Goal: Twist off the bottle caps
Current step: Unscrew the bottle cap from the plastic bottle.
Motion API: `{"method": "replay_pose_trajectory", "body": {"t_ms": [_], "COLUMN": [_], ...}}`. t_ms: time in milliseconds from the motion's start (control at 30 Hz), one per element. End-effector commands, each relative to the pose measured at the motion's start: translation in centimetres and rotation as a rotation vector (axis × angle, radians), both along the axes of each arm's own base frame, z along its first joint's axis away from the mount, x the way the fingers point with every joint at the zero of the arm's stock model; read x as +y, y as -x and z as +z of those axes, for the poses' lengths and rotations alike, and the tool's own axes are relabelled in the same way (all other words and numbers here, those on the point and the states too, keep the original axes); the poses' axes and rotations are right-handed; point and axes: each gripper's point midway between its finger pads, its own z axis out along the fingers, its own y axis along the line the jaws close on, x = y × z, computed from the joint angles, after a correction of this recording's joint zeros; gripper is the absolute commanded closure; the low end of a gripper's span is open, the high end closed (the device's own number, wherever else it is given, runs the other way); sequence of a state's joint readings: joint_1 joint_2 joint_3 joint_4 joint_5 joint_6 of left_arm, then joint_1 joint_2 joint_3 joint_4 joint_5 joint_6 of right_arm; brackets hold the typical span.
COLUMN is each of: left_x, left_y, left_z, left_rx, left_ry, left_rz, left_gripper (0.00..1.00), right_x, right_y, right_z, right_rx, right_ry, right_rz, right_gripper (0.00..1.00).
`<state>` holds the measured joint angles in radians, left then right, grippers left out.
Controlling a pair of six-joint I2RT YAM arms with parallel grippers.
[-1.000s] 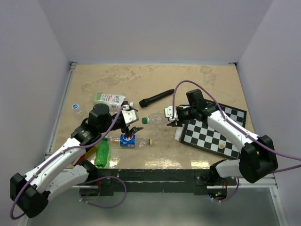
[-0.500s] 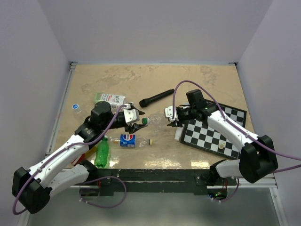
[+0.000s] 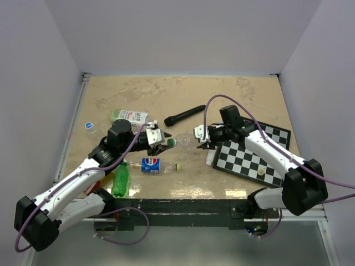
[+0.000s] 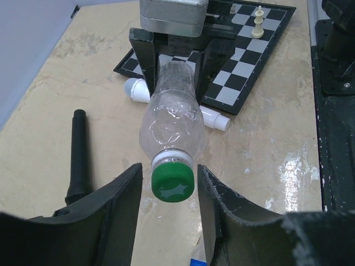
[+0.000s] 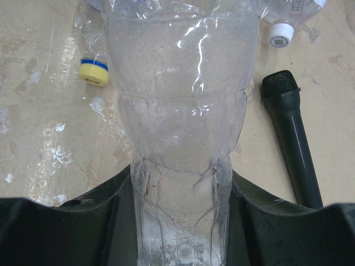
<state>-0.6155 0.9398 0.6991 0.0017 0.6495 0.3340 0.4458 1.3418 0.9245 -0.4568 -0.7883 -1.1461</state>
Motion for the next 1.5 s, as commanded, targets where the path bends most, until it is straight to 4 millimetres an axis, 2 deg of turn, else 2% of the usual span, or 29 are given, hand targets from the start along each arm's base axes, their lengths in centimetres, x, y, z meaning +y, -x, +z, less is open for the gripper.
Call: {"method": "replay_pose_trajectory", "body": {"t_ms": [0, 200, 267, 333, 400, 533, 600, 667, 800, 833, 933, 1033, 1467], "left_x": [-0.4, -0.4, -0.5, -0.5, -0.5, -0.5, -0.1, 0.7, 2.3, 2.4, 2.1, 2.1, 2.2], "left_y": [0.1, 0.0, 0.1, 0.2, 0.2, 0.2, -0.7, -1.8, -2.6, -2.6, -2.0, -2.0, -2.3], "left_z": [0.8, 0.5, 0.6, 0.7, 0.8, 1.8, 2.6, 3.4, 3.5, 3.2, 2.9, 3.2, 2.3], "left_rx": [-0.037, -0.031, -0.033, -0.028, -0.023, 0.025, 0.114, 0.283, 0.66, 0.758, 0.9, 0.91, 0.888], "left_ry": [0.005, -0.001, 0.001, 0.003, 0.007, 0.049, 0.099, 0.177, 0.335, 0.37, 0.396, 0.431, 0.425], "left_rz": [-0.033, -0.033, -0.036, -0.04, -0.04, -0.004, 0.102, 0.263, 0.545, 0.596, 0.63, 0.629, 0.634], "left_gripper": [0.54, 0.55, 0.59, 0.77, 1.0, 1.0, 1.0, 1.0, 1.0, 1.0, 1.0, 1.0, 1.0], "right_x": [0.6, 0.6, 0.6, 0.6, 0.6, 0.6, 0.6, 0.6, 0.6, 0.6, 0.6, 0.6, 0.6], "right_y": [0.1, 0.0, 0.1, 0.0, 0.0, 0.0, 0.0, 0.0, -0.1, 0.0, 0.0, 0.0, 0.0], "right_z": [0.9, 0.9, 0.9, 0.9, 0.9, 0.9, 0.9, 0.9, 0.8, 0.8, 0.6, 0.7, 0.6], "right_rx": [-0.014, -0.013, -0.015, -0.013, -0.013, -0.016, -0.017, -0.018, -0.015, -0.012, -0.008, -0.008, -0.008], "right_ry": [-0.03, -0.03, -0.031, -0.03, -0.03, -0.029, -0.029, -0.028, -0.028, -0.027, -0.027, -0.027, -0.024], "right_rz": [0.033, 0.032, 0.032, 0.032, 0.032, 0.03, 0.03, 0.027, 0.028, 0.029, 0.031, 0.031, 0.03], "right_gripper": [1.0, 1.0, 1.0, 1.0, 1.0, 1.0, 1.0, 1.0, 1.0, 1.0, 1.0, 1.0, 1.0]}}
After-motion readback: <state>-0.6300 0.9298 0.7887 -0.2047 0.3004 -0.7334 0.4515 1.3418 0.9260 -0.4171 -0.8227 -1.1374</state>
